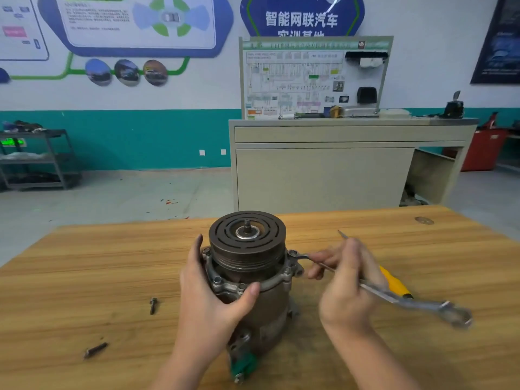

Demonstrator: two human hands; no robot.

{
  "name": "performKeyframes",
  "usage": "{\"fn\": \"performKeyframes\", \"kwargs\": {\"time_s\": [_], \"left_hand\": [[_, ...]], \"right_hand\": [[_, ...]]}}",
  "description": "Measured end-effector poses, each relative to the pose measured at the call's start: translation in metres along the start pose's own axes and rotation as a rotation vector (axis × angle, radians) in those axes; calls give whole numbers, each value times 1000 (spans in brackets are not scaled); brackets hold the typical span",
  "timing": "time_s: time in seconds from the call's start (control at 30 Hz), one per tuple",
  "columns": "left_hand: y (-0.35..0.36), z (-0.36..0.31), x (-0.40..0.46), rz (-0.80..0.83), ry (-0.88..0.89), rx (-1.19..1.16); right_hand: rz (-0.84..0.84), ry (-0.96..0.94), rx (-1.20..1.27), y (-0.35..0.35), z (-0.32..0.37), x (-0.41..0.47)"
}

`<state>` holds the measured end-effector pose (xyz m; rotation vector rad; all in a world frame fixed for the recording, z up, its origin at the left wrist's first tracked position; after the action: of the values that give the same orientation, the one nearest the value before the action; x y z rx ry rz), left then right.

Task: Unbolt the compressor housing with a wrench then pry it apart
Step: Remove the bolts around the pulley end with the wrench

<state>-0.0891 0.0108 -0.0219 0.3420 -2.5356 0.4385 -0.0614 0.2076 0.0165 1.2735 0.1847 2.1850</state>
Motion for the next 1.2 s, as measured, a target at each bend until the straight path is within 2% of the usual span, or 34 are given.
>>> {"fn": "performKeyframes", "kwargs": {"time_s": [0.07,0.1,0.17,0.23,0.3,0.4,0.53,0.73,0.8,0.83,0.87,0.9,0.93,1.0,1.07,1.13,1.2], "left_hand": [[-4,5,7,115,-23,-77],[-5,6,10,152,-24,-106],[-5,4,12,175,-18,-173],[-4,7,11,169,-34,-256],[-3,12,9,183,-45,-312],[-3,17,9,218,-51,-328],[-3,20,8,218,-73,-342],[-2,15,1,147,-66,-378],[-1,13,-2,119,-64,-380],[-1,13,-2,112,-59,-377],[-1,13,-3,108,-54,-373],[-1,13,-3,105,-48,-367],[-1,14,-2,104,-42,-357],[-2,14,-2,102,-34,-337],[-3,14,-2,102,-25,-332],[-3,13,-1,105,-25,-328],[-3,12,-1,111,-26,-324]], "right_hand": [[-211,435,309,-4,-25,12],[-229,666,394,-2,-40,19],[-92,1080,398,10,-66,27],[104,1257,328,20,-78,33],[135,1207,284,19,-75,44],[-7,872,240,2,-49,55],[40,524,204,-10,-11,31],[73,171,-52,-6,17,6],[142,178,-185,2,14,-3],[131,181,-287,6,14,-7],[112,77,-387,7,17,-12],[80,-14,-415,7,20,-17],[34,-45,-343,4,20,-19],[-70,135,-13,-8,2,-12],[-134,456,297,-10,-21,5],[-96,816,394,-3,-51,21],[73,1123,379,11,-73,29]]}}
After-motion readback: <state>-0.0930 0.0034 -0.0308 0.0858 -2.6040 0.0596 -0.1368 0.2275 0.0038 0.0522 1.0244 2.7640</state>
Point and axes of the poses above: each hand's wrist, its own x-axis towards the middle knuckle, its own y-axis out of the palm, z = x × y, the point moved 4 cm from there along x, towards the middle knuckle, and after that the axes turned 2 degrees about -z, right-handed, at the moved point
